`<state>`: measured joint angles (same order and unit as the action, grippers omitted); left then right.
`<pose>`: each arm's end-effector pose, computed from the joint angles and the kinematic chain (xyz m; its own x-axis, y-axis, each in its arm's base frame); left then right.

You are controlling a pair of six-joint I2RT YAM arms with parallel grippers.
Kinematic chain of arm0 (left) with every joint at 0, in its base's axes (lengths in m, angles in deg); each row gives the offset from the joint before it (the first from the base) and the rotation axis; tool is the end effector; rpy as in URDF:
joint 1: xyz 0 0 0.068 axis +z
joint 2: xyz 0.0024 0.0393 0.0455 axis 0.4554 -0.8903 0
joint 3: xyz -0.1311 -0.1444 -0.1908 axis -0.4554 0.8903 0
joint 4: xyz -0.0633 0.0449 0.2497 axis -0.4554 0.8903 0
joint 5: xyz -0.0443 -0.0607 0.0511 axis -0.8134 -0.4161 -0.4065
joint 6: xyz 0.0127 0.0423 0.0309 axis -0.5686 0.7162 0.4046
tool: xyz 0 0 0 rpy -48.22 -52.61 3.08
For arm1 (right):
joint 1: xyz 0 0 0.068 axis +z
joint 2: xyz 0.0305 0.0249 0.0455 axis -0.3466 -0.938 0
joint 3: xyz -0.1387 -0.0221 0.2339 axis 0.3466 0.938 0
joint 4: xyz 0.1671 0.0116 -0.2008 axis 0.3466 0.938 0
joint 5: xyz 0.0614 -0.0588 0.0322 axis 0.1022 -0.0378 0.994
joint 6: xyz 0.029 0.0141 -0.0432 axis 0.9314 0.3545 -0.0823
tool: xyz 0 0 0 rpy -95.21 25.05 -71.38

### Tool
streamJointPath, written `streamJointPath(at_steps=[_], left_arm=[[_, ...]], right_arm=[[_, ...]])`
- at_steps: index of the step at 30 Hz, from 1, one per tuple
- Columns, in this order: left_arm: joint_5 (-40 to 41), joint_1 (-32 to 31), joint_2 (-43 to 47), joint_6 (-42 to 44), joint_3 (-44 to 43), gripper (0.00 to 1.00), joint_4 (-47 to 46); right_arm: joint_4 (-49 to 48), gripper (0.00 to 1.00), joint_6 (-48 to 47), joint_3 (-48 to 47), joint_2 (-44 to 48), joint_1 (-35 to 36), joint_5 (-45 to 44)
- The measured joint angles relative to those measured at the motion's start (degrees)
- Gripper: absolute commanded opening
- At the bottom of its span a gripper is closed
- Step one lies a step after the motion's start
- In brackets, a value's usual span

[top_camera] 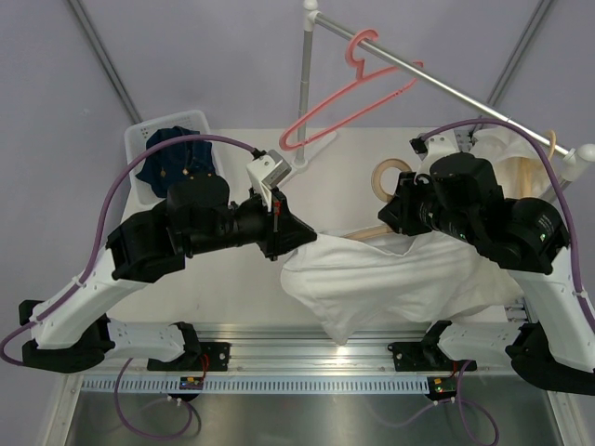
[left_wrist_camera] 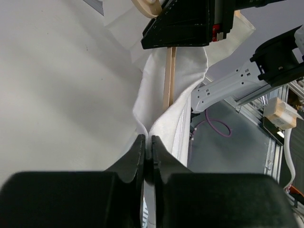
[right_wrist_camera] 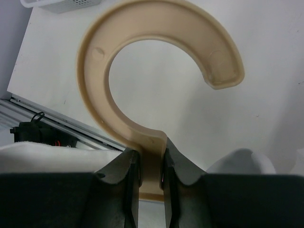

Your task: Remove the skirt from the hanger

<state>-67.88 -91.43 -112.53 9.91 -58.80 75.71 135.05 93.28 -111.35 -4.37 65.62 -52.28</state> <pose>0.0839 -0.1808 0.5027 -0.4836 0.0693 -0.8726 0.8019 0.4345 -0.4099 0.1126 0.1040 0.4994 -0.6015 -0.0343 -0.7982 -0.3684 0.8984 0.2390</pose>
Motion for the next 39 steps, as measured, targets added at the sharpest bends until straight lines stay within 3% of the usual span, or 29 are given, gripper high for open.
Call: streamJointPath(at_steps=[4, 5, 6, 7, 8, 11, 14, 17, 19, 20, 24, 33, 39], left_arm=[[-0.04, 0.0, 0.02, -0.02, 0.04, 0.0, 0.0], [-0.11, 0.0, 0.02, -0.02, 0.04, 0.09, -0.04], [-0.17, 0.0, 0.02, 0.02, 0.07, 0.24, -0.07], [-0.37, 0.0, 0.02, 0.2, 0.13, 0.43, -0.17], [-0.52, 0.0, 0.02, 0.28, 0.28, 0.69, -0.42], [-1.27, 0.02, 0.02, -0.57, 0.81, 0.76, -0.87], [-1.7, 0.04, 0.09, -0.92, 1.53, 0.73, -0.94], [-1.86, 0.04, 0.39, -1.29, 2.4, 0.62, -0.98], [-1.84, 0.07, 0.61, -1.55, 2.75, 0.49, -0.98], [-1.86, 0.07, 0.68, -1.6, 2.8, 0.35, -1.03], [-2.12, 0.04, 0.85, -1.97, 2.8, 0.02, -1.29], [-0.87, 0.0, 3.61, -2.19, 4.76, 0.0, -3.1], [4.68, 0.0, 7.93, -2.97, 8.5, 0.0, -3.3]], right_arm=[[0.0, 0.0, 0.07, 0.0, 0.11, 0.0, 0.02], [0.0, 0.0, 0.11, 0.0, 0.15, 0.0, 0.0], [0.02, 0.0, 0.11, 0.0, 0.15, 0.0, 0.02], [0.02, 0.0, 0.11, 0.0, 0.15, 0.0, 0.02], [0.02, 0.0, 0.11, 0.0, 0.15, 0.0, 0.04], [0.02, 0.0, 0.11, 0.0, 0.17, 0.0, 0.07], [0.02, 0.0, 0.11, 0.0, 0.22, 0.0, 0.04], [0.02, 0.0, 0.11, 0.0, 0.46, 0.0, 0.04], [0.04, 0.0, 0.11, 0.0, 0.63, 0.0, 0.04], [0.04, 0.0, 0.11, 0.0, 0.76, 0.0, 0.04], [0.02, 0.0, 0.33, 0.0, 0.9, 0.0, -0.07], [-0.87, 0.0, 1.09, 1.22, 1.14, -0.04, -0.15], [-2.58, 0.0, 2.12, 2.95, 1.14, -0.02, -0.72]])
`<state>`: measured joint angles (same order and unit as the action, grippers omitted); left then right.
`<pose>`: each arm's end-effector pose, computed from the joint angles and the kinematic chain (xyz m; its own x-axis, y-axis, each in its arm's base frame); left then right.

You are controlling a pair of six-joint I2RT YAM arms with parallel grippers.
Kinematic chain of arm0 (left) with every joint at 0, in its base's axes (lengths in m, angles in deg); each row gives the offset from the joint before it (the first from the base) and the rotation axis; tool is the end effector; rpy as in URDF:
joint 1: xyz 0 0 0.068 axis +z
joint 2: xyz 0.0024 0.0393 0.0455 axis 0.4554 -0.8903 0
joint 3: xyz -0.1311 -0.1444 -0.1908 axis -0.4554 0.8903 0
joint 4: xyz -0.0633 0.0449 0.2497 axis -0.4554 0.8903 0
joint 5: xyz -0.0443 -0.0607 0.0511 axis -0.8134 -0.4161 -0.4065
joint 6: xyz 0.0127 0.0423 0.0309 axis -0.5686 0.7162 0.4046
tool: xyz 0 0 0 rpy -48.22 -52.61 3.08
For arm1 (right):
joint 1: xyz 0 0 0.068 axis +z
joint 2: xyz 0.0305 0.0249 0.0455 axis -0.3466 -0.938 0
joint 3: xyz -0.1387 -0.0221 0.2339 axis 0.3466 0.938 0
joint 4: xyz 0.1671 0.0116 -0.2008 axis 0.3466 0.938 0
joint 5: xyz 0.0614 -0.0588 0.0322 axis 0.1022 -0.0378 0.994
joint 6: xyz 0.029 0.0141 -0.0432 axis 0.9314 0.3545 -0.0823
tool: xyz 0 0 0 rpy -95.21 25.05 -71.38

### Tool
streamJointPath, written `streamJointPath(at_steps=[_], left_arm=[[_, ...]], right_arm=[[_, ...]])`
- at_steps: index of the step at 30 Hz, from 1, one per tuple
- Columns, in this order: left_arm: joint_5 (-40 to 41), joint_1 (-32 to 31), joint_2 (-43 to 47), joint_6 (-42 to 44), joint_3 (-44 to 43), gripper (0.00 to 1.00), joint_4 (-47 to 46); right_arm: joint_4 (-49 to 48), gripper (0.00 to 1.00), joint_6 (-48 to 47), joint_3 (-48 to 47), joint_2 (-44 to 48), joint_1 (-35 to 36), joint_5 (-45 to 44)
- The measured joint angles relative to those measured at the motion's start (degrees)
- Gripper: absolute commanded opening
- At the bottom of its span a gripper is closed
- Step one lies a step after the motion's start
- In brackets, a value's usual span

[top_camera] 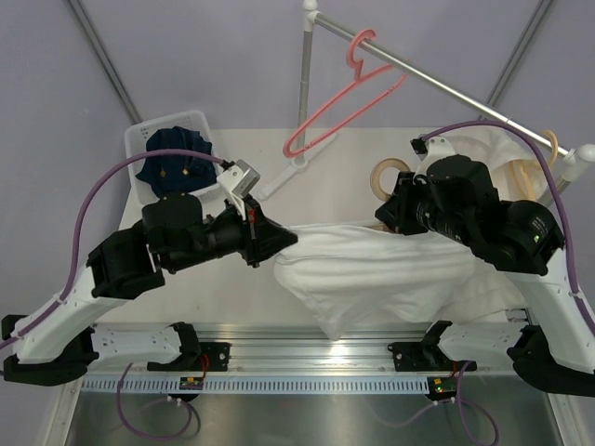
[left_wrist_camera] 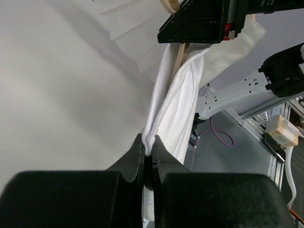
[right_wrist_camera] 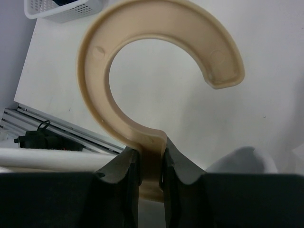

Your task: Remove the skirt from the hanger

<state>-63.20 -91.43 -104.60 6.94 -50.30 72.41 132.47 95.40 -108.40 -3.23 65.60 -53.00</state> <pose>0.0739 -0.1532 0.4889 -0.4922 -0.0232 -0.8702 0.7566 0.4829 -0.4409 0.1145 0.1053 0.4937 -0.6032 0.0092 -0.7975 -0.3400 0.9015 0.2676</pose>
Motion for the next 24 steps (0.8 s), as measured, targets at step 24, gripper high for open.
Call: streamJointPath(at_steps=[24], left_arm=[[-4.17, 0.61, 10.75, -5.35, 10.23, 0.0, -3.3]], right_arm=[[3.98, 0.0, 4.17, -2.82, -4.02, -2.08, -2.23]])
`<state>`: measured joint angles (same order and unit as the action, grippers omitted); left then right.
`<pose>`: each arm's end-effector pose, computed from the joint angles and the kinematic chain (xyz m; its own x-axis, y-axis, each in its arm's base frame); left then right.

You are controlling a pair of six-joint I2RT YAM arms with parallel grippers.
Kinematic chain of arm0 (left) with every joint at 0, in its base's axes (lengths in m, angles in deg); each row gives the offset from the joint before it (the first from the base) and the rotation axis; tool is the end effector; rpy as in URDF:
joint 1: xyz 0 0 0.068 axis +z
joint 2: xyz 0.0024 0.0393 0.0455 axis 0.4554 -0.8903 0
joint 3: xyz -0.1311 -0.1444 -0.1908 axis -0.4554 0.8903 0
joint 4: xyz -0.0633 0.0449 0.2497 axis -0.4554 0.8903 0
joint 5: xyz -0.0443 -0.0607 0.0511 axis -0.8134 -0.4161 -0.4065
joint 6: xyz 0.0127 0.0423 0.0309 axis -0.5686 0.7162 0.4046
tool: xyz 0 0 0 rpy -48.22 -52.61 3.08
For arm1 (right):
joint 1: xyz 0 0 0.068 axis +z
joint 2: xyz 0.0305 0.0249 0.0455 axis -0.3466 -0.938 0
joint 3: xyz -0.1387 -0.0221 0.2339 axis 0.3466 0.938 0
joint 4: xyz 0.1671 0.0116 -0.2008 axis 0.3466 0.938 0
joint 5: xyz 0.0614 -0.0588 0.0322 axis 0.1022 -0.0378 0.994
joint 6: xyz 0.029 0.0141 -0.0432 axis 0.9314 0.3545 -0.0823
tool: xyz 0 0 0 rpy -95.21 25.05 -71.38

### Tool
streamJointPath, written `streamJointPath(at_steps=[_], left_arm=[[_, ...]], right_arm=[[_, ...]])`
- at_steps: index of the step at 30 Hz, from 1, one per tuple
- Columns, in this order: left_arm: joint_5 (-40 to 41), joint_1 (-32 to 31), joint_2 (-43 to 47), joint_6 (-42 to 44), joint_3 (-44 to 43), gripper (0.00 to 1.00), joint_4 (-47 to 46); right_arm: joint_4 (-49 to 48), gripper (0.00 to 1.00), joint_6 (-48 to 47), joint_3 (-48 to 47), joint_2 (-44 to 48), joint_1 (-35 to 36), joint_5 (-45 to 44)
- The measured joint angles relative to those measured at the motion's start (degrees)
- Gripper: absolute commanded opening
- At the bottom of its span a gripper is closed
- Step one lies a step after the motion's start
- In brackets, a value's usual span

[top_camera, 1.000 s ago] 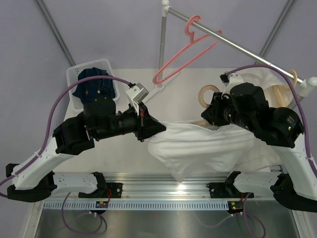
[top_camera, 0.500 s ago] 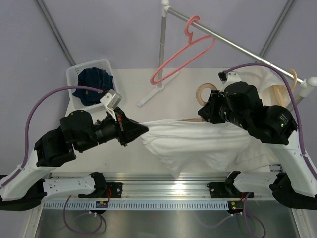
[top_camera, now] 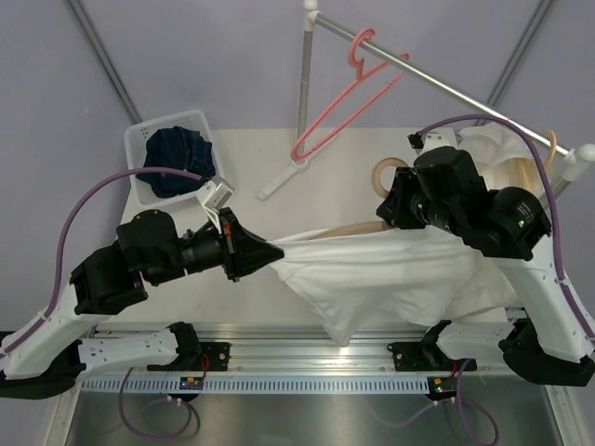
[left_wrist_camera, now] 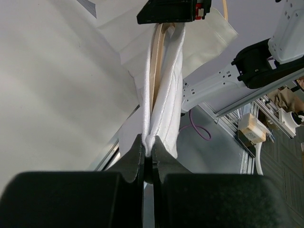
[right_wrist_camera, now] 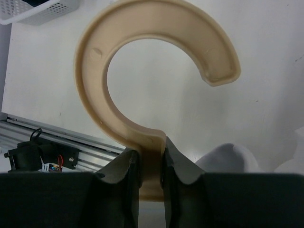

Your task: Remove the skirt from the hanger

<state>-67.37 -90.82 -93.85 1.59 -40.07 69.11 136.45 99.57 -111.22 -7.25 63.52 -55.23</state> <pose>0.0556 -0.1179 0.4680 -0.5514 -0.0888 -0.8295 0.7431 0.3997 -0.5368 0.1303 0.1105 0.4898 -0.6590 0.0575 -0.7499 -0.2186 0.9394 0.2642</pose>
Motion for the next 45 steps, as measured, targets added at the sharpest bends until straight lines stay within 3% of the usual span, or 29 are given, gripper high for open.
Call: streamJointPath(at_steps=[8, 12, 22, 23, 25, 26, 27, 33, 39, 45], left_arm=[[-0.33, 0.24, 2.21, -1.57, 1.22, 0.0, 1.29], [-1.97, -0.2, 3.69, -2.36, 1.64, 0.0, 5.46], [-3.28, -0.17, 3.43, -2.67, 1.42, 0.02, 7.63], [-3.45, -0.17, 2.67, -2.4, 0.85, 0.24, 7.98], [-3.65, -0.17, 0.44, -1.44, -1.55, 0.46, 9.27], [-3.76, -0.17, -1.07, -0.81, -3.93, 0.65, 10.49], [-3.8, -0.17, -2.36, 0.0, -6.45, 0.75, 11.02], [-2.69, -0.17, -5.6, 3.74, -18.4, 0.91, 12.44], [-2.21, -0.17, -8.31, 6.99, -23.5, 0.91, 13.94], [-4.13, -0.2, -17.57, 9.25, -23.76, 0.92, 15.08]], right_arm=[[-0.39, 0.0, 0.79, -1.16, -0.94, -3.41, 0.39], [-5.33, 0.0, 4.83, -1.79, -0.72, -6.91, -0.26], [-10.67, 0.0, 5.44, 1.18, 1.01, -7.65, 2.47], [-10.82, 0.0, 5.07, 1.53, 1.01, -7.69, 3.08], [-11.04, 0.0, 3.76, 2.69, 1.07, -7.78, 3.45], [-10.82, 0.0, 2.27, 3.34, 1.16, -7.91, 3.23], [-10.51, 0.0, 0.7, 4.26, 1.33, -8.24, 2.95], [-7.82, 0.0, -4.68, 7.32, 2.01, -9.05, 2.99], [-7.13, 0.0, -7.41, 8.66, 4.33, -9.09, 4.66], [-7.34, 0.0, -8.94, 8.72, 6.69, -9.14, 7.93]])
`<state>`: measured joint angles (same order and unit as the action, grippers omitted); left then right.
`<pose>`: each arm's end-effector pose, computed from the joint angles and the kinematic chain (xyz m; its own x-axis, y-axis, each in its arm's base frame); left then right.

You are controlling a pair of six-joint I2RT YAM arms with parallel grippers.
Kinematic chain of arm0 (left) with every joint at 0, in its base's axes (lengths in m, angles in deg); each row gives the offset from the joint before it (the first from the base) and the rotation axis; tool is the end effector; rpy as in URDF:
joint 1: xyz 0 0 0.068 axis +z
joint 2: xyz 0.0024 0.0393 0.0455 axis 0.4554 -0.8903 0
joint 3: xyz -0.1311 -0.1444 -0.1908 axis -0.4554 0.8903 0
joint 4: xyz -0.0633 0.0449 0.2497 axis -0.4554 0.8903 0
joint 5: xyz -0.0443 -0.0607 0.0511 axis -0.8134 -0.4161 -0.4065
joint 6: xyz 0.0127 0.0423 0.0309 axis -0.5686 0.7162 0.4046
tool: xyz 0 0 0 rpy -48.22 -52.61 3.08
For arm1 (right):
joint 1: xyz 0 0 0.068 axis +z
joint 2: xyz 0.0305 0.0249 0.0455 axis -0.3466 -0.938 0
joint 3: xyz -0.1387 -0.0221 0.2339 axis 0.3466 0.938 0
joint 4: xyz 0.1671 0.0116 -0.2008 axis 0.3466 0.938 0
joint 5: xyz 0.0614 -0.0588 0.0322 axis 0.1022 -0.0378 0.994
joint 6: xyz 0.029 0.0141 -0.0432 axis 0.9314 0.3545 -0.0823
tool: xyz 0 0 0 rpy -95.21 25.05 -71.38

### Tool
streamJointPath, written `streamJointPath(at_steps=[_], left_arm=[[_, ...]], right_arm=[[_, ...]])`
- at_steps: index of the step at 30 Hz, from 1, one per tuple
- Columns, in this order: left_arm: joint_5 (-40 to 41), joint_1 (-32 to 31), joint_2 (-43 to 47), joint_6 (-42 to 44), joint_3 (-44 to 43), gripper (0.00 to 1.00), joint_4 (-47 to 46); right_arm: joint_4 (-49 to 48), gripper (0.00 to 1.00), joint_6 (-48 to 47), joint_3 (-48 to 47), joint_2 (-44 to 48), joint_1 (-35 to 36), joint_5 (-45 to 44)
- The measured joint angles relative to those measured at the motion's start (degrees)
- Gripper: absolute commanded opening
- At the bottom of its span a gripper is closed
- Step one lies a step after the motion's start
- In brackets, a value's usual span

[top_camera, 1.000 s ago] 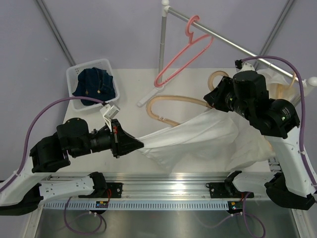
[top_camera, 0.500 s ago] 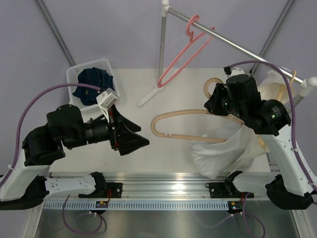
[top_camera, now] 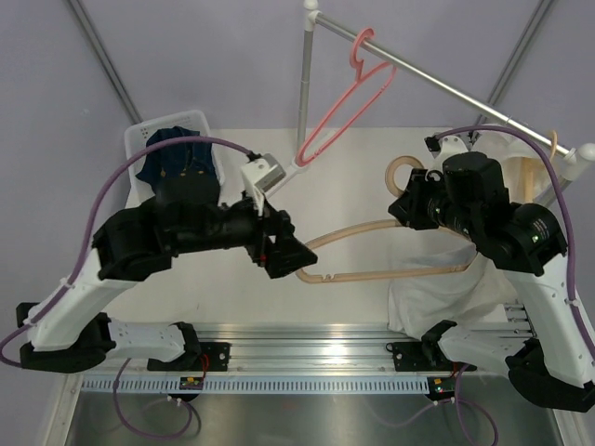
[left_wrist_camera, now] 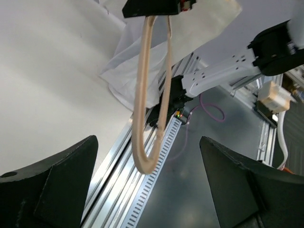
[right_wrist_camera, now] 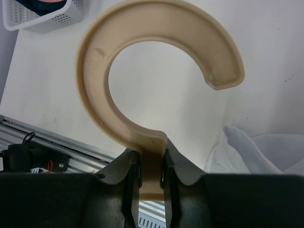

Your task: Remove the skirt from the hanger

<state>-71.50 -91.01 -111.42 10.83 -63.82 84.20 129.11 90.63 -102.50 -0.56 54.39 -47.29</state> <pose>0.0717 -0.1577 0.5146 -0.4950 0.1273 -0.8595 0.8180 0.4018 -0.4116 0.1313 0.0842 0.4793 -0.6015 0.0357 -0.7981 -0.2786 0.9269 0.2515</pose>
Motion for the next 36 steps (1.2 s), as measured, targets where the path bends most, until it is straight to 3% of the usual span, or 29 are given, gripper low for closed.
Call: streamJointPath(at_steps=[4, 6, 7, 8, 9, 10, 11, 13, 14, 15, 17, 20, 29, 32, 36], left_arm=[[-1.53, 0.02, -5.51, 1.6, 0.02, 0.92, 1.18], [-2.73, 0.02, -6.47, 2.19, 0.02, 0.85, 1.57], [-3.23, 0.02, -6.64, 2.32, 0.02, 0.75, 1.62], [-4.02, 0.02, -6.73, 2.49, 0.0, 0.56, 1.64], [-4.9, 0.02, -6.82, 2.51, 0.0, 0.06, 1.68], [-5.73, 0.02, -6.99, 2.69, -0.07, 0.0, 1.73], [-6.25, 0.02, -7.3, 3.19, -0.22, 0.0, 1.95], [-7.37, -0.02, -7.74, 3.65, -0.33, 0.0, 1.86], [-7.32, -0.04, -7.82, 3.63, -0.33, 0.0, 1.7], [-7.08, -0.07, -7.82, 3.63, -0.33, 0.0, 1.86], [-5.6, 0.0, -7.74, 3.63, -0.33, 0.0, 2.54], [-3.02, 0.44, -7.56, 3.65, -0.33, 0.0, 3.32], [4.68, 0.61, -8.13, 5.84, -8.92, 0.0, 8.59], [7.5, 0.7, -9.22, 7.34, -12.92, 0.0, 8.61], [9.07, 2.97, -13.97, 9.31, -20.35, 0.0, 8.28]], right_arm=[[0.04, 0.0, -0.55, -0.15, 0.52, 0.0, 1.11], [0.17, 0.0, -0.61, -0.42, 0.52, 0.0, 1.55], [0.22, 0.0, -0.66, -0.61, 0.52, 0.0, 1.55], [0.39, 0.0, -0.68, -0.9, 0.52, 0.0, 1.57], [0.61, 0.0, -0.68, -1.31, 0.52, 0.0, 1.57], [0.76, 0.0, -0.68, -1.66, 0.52, 0.0, 1.57], [0.9, 0.08, -0.68, -2.12, 0.52, 0.0, 1.55], [1.25, 0.57, -1.38, -3.06, 0.52, 0.0, 1.42], [1.77, 0.87, -1.05, -3.58, 0.48, -0.04, 1.6], [2.19, 0.94, -0.87, -4.26, 0.33, -0.07, 1.77], [3.5, 1.0, -1.27, -6.56, -0.35, -0.04, 2.64], [5.29, 0.99, -0.81, -11.52, -1.51, -0.07, 2.97], [7.26, 0.99, 1.49, -38.03, -3.1, -0.09, -0.72], [7.23, 1.0, 1.73, -39.26, -0.11, -0.09, -2.8], [7.65, 0.99, 2.97, -33.88, 4.5, -0.09, -4.57]])
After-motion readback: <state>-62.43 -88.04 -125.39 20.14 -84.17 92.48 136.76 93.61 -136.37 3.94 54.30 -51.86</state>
